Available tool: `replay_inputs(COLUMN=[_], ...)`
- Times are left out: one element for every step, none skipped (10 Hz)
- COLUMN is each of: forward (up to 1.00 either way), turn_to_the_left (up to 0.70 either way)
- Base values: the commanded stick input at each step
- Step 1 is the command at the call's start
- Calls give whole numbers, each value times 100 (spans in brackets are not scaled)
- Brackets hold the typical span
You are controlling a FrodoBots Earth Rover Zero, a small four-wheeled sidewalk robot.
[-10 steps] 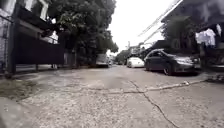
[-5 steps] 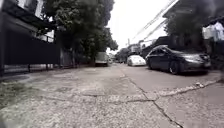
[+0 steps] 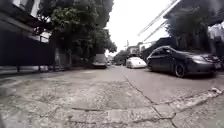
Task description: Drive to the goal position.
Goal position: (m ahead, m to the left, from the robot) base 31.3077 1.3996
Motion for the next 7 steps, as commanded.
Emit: replay_inputs(forward=[100,100,100,100,100,100,100], turn_to_the_left=[0,0,0,0,0,0,0])
